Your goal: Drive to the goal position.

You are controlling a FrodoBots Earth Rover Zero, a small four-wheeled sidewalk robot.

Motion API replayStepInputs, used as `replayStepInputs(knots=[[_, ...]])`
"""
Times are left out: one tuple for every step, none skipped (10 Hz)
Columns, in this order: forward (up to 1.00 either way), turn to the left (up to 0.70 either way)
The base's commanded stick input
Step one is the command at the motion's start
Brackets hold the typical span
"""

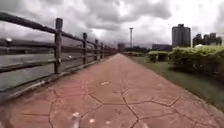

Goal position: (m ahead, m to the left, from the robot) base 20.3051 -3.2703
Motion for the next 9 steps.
replayStepInputs(knots=[[1.00,0.00],[1.00,-0.18],[1.00,-0.27],[1.00,-0.22],[1.00,-0.06],[1.00,0.00],[1.00,0.00],[1.00,0.00],[1.00,0.00]])
